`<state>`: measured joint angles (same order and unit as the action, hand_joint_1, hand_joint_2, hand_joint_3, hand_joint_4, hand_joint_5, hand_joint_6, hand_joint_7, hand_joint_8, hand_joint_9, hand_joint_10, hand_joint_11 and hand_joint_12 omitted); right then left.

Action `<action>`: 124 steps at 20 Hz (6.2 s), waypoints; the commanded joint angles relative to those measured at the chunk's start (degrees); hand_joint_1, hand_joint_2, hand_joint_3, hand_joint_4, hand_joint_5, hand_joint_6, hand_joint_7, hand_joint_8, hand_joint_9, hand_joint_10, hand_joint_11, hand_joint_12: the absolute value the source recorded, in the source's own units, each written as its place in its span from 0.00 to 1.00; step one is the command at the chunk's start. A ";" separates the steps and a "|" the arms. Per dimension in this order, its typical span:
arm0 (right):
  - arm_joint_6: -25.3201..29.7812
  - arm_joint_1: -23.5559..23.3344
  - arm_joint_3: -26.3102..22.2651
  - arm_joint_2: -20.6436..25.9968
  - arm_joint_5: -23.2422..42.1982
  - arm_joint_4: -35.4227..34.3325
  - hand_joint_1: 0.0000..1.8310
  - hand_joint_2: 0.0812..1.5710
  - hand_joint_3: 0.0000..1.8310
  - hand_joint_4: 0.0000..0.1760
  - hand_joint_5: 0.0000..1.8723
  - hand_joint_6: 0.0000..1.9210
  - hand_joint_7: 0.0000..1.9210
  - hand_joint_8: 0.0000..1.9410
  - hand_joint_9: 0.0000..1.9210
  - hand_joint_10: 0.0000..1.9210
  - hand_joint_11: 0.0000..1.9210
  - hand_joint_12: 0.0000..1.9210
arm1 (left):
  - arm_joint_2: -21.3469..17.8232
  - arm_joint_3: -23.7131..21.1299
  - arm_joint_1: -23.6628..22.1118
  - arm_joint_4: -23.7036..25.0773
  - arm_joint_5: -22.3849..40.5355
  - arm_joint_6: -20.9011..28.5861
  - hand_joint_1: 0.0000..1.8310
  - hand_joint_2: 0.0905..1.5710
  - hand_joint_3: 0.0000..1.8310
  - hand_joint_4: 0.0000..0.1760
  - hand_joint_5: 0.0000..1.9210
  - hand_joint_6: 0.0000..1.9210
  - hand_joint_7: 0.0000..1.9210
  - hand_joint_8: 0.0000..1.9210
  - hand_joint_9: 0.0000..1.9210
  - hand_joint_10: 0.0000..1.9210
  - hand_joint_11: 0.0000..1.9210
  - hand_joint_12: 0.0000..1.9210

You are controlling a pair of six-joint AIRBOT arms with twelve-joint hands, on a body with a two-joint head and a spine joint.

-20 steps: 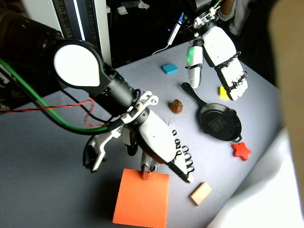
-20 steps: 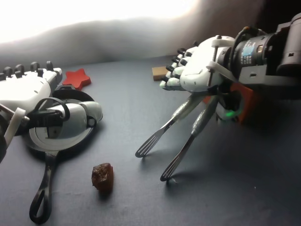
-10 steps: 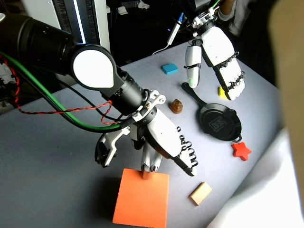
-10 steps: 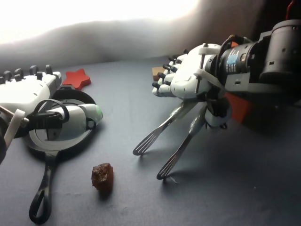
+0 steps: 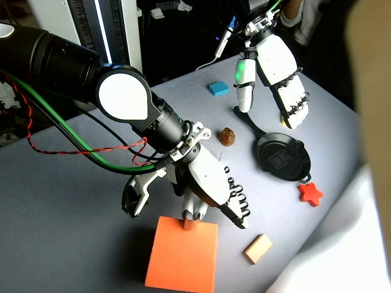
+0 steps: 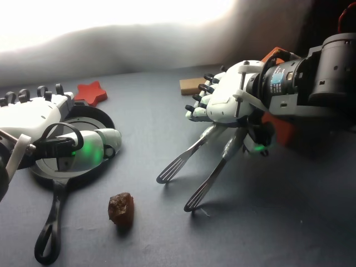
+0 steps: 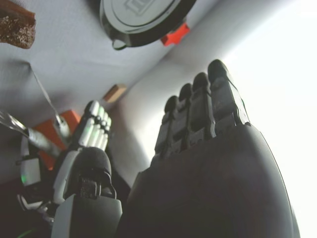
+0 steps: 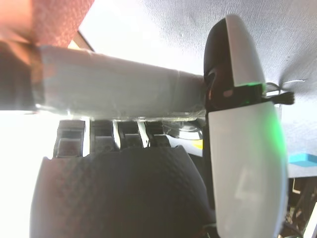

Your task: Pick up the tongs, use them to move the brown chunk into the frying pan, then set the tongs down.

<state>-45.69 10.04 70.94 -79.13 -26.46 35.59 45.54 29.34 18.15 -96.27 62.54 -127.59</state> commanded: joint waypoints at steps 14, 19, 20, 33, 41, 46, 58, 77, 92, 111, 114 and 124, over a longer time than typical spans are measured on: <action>-0.72 -1.68 -1.93 2.29 3.86 1.92 0.58 0.80 0.00 0.00 0.37 0.73 0.50 0.02 0.36 0.37 0.16 0.85 | -0.45 0.03 -0.61 4.60 3.71 0.07 0.00 0.78 0.00 0.00 0.00 0.00 0.01 0.00 0.01 0.00 0.00 0.06; -0.52 -4.30 -4.00 3.42 2.49 1.97 0.58 0.80 0.00 0.00 0.37 0.73 0.49 0.01 0.34 0.41 0.15 0.88 | -0.45 0.39 -0.87 4.58 5.72 0.35 0.00 0.78 0.00 0.00 0.00 0.00 0.01 0.00 0.01 0.00 0.00 0.04; -0.33 -4.93 -4.89 3.94 2.23 2.00 0.58 0.80 0.00 0.00 0.37 0.73 0.50 0.01 0.34 0.42 0.15 0.88 | -0.45 0.40 -0.93 4.54 6.39 0.35 0.00 0.78 0.00 0.00 0.00 0.00 0.01 0.00 0.01 0.00 0.00 0.06; 43.75 -9.77 -22.58 8.43 -23.80 29.92 0.58 0.80 0.00 0.00 0.36 0.74 0.49 0.01 0.34 0.41 0.15 0.87 | -0.46 -2.00 -1.05 1.82 23.38 3.04 0.00 0.78 0.00 0.00 0.01 0.00 0.02 0.00 0.02 0.00 0.00 0.09; 53.21 -10.62 -23.90 4.72 -29.35 30.78 0.58 0.81 0.00 0.00 0.35 0.75 0.48 0.00 0.33 0.40 0.15 0.87 | -0.46 -3.06 -1.14 1.26 28.17 3.04 0.00 0.78 0.00 0.00 0.01 0.00 0.02 0.00 0.02 0.00 0.00 0.07; 55.39 -9.65 -24.14 1.69 -29.88 30.77 0.58 0.80 0.00 0.00 0.36 0.74 0.48 0.00 0.34 0.39 0.15 0.86 | -0.44 -3.73 -1.31 0.23 30.01 3.03 0.00 0.78 0.00 0.00 0.02 0.00 0.03 0.00 0.02 0.00 0.00 0.07; 61.69 -7.67 -24.13 -3.04 -30.75 30.92 0.56 0.76 0.00 0.00 0.36 0.26 0.46 0.00 0.33 0.35 0.14 0.83 | -0.37 -4.50 -1.63 -0.49 31.27 1.62 0.00 0.79 0.00 0.00 0.01 0.00 0.02 0.00 0.01 0.00 0.00 0.08; 65.38 -3.20 -22.79 -4.71 -28.43 36.09 0.55 0.76 0.00 0.00 0.36 0.15 0.46 0.00 0.34 0.31 0.16 0.79 | -0.30 -4.55 -1.66 -0.96 30.76 1.24 0.00 0.79 0.00 0.00 0.00 0.00 0.01 0.00 0.01 0.00 0.00 0.05; 66.53 0.25 -22.01 -4.58 -27.97 39.18 0.54 0.75 0.00 0.00 0.33 0.16 0.46 0.00 0.36 0.27 0.16 0.76 | -0.25 -4.64 -1.75 -0.94 30.46 1.22 0.00 0.79 0.00 0.00 0.00 0.00 0.01 0.00 0.01 0.00 0.00 0.04; 66.55 3.27 -19.44 -5.54 -26.31 39.84 0.54 0.76 0.00 0.00 0.37 0.18 0.46 0.00 0.35 0.30 0.15 0.80 | -0.23 -4.36 -1.77 -0.22 29.99 0.91 0.00 0.80 0.00 0.00 0.00 0.00 0.02 0.00 0.01 0.00 0.00 0.05; 66.05 3.13 -19.44 -5.52 -26.32 39.84 0.59 0.77 0.00 0.00 0.40 0.66 0.53 0.02 0.39 0.36 0.19 0.84 | -0.23 -4.35 -1.78 -0.21 29.82 0.78 0.00 0.80 0.00 0.00 0.00 0.00 0.02 0.00 0.01 0.00 0.00 0.05; 64.23 3.34 -22.33 -3.75 -26.46 39.83 0.15 0.94 0.02 0.00 0.61 0.81 0.75 0.78 0.76 0.90 0.70 0.99 | -0.20 -4.45 -1.72 -0.21 29.36 0.70 0.00 0.80 0.00 0.00 0.00 0.00 0.02 0.00 0.02 0.00 0.00 0.07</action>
<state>18.50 13.54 48.80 -83.15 -52.95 71.20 45.56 24.86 16.78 -101.97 88.97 -126.58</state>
